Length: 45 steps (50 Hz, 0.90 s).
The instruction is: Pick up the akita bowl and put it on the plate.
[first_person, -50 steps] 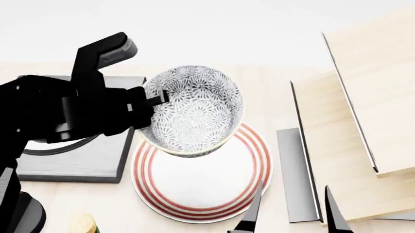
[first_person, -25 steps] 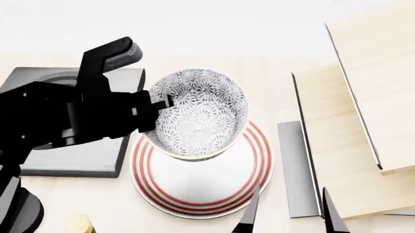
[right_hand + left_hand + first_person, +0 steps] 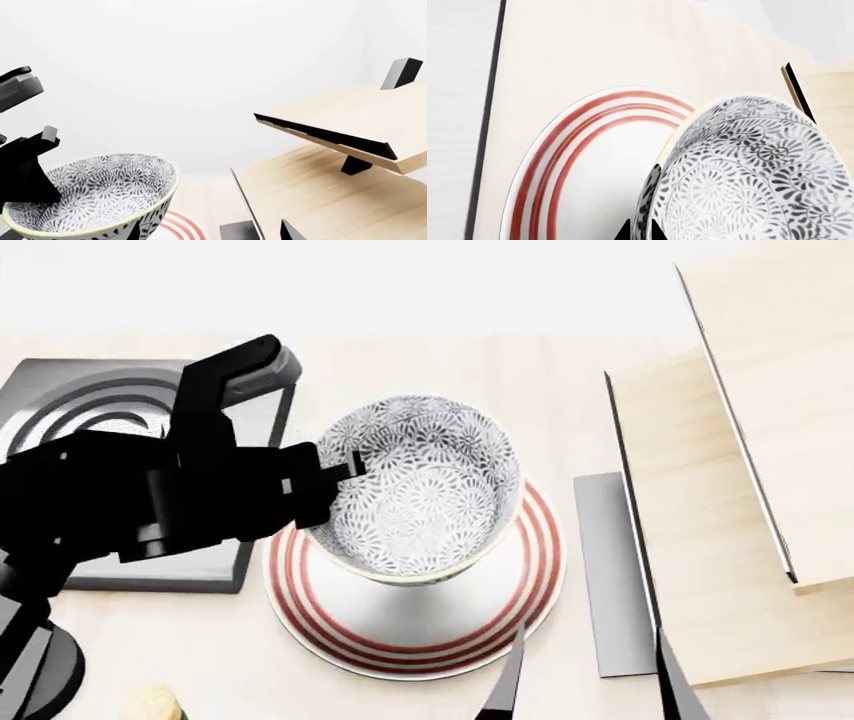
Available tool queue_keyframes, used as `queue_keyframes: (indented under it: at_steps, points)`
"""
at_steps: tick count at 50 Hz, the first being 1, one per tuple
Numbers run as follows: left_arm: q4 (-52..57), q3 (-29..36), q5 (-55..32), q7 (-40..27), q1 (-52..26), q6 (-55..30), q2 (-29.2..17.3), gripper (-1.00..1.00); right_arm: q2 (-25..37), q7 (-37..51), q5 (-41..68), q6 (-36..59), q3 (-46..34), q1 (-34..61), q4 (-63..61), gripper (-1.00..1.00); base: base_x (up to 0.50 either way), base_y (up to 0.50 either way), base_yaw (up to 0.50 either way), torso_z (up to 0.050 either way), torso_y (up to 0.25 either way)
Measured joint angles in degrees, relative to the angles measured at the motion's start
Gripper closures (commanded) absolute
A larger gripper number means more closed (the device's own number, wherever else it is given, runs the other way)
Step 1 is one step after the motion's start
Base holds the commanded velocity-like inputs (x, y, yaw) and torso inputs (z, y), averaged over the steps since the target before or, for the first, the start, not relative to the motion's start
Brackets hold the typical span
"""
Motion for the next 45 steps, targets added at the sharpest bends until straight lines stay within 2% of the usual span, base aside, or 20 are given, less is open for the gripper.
queue_keyframes:
  at_steps: [9, 20, 34, 45]
  points:
    - [0.0, -7.6, 4.7, 1.1, 1.3, -0.1, 0.0, 1.00, 0.0, 0.0, -0.1, -0.2, -0.3, 0.0, 0.3, -1.00, 0.00, 0.00, 0.00, 0.000, 0.000]
    - [0.0, -12.3, 7.4, 1.2, 2.8, 0.0, 0.0, 1.00, 0.0, 0.0, 0.0, -0.5, -0.5, 0.1, 0.6, -1.00, 0.00, 0.00, 0.00, 0.000, 0.000]
    - [0.0, -15.1, 8.7, 0.5, 3.9, 0.4, 0.0, 1.00, 0.0, -0.2, 0.0, -0.9, -1.0, 0.1, 1.1, -1.00, 0.00, 0.00, 0.00, 0.000, 0.000]
    - [0.0, -12.3, 6.6, -1.4, 4.2, 1.1, 0.0, 1.00, 0.1, -0.3, 0.2, -1.2, -1.3, 0.1, 1.4, -1.00, 0.00, 0.00, 0.00, 0.000, -0.019]
